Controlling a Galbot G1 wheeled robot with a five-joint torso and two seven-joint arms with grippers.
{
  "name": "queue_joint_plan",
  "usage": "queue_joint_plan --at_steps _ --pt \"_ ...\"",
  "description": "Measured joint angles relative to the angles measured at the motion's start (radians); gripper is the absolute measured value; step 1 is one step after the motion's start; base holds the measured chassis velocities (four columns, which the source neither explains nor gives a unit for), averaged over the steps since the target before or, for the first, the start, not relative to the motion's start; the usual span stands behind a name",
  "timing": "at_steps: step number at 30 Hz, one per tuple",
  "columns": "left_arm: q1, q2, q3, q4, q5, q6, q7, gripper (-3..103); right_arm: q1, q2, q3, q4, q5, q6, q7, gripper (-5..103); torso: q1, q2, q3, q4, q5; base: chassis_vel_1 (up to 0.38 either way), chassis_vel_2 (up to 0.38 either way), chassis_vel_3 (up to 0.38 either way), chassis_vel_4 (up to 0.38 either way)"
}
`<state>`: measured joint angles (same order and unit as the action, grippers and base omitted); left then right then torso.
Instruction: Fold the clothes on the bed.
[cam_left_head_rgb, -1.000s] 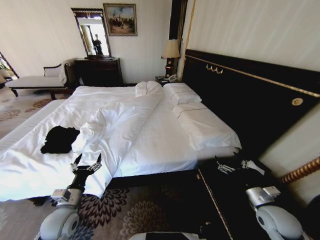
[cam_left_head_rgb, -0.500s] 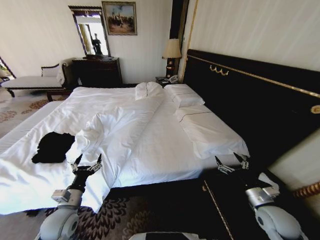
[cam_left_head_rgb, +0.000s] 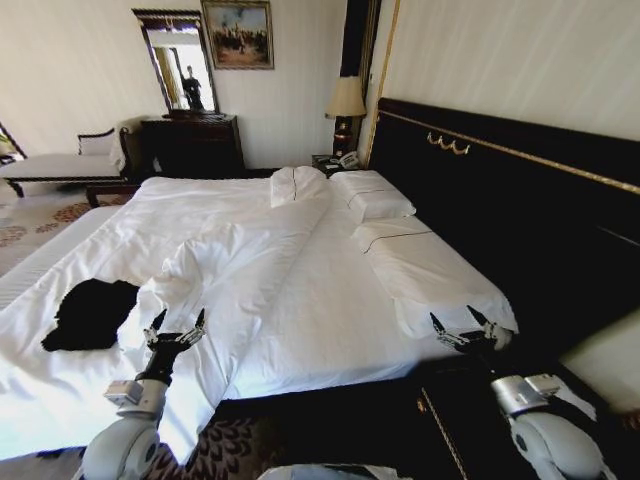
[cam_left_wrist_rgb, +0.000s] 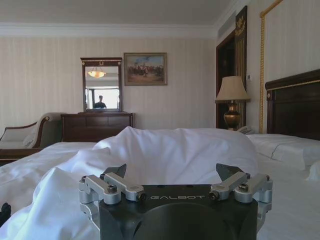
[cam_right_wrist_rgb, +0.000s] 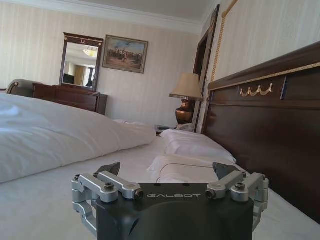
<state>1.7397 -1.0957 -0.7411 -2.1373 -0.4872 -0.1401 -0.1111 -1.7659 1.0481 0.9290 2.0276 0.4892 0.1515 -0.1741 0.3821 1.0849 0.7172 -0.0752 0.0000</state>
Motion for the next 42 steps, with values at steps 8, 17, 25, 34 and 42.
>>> queue_joint_plan --at_steps 8,17,25,34,42 --pt "0.000 0.001 0.003 0.001 0.005 -0.001 0.003 100 0.005 0.002 0.000 -0.001 0.003 0.001 0.009 100 0.000 0.000 0.000 0.0001 0.0000 -0.118 0.109 0.126 -0.114" --pt "0.032 0.005 -0.003 -0.039 0.036 -0.051 0.049 100 0.004 0.005 -0.002 -0.003 0.003 0.006 0.012 100 -0.001 0.000 0.000 0.0000 0.0000 -0.007 0.008 0.010 -0.005" --pt "0.035 0.003 -0.008 -0.059 0.036 -0.056 0.049 100 0.004 0.007 -0.001 -0.003 -0.004 0.010 0.015 100 0.000 0.000 0.000 0.0000 0.0001 0.000 0.000 0.000 0.000" --pt "0.031 0.002 -0.006 -0.045 0.041 -0.057 0.047 100 0.001 0.011 0.000 -0.001 -0.008 0.013 0.018 100 0.000 0.000 0.000 0.0000 0.0001 0.000 0.000 0.000 0.000" --pt "0.026 0.003 -0.003 -0.033 0.045 -0.063 0.045 100 -0.001 0.015 0.001 0.010 -0.015 0.017 0.017 100 0.000 0.000 0.000 0.0000 0.0000 0.022 0.037 -0.035 -0.030"
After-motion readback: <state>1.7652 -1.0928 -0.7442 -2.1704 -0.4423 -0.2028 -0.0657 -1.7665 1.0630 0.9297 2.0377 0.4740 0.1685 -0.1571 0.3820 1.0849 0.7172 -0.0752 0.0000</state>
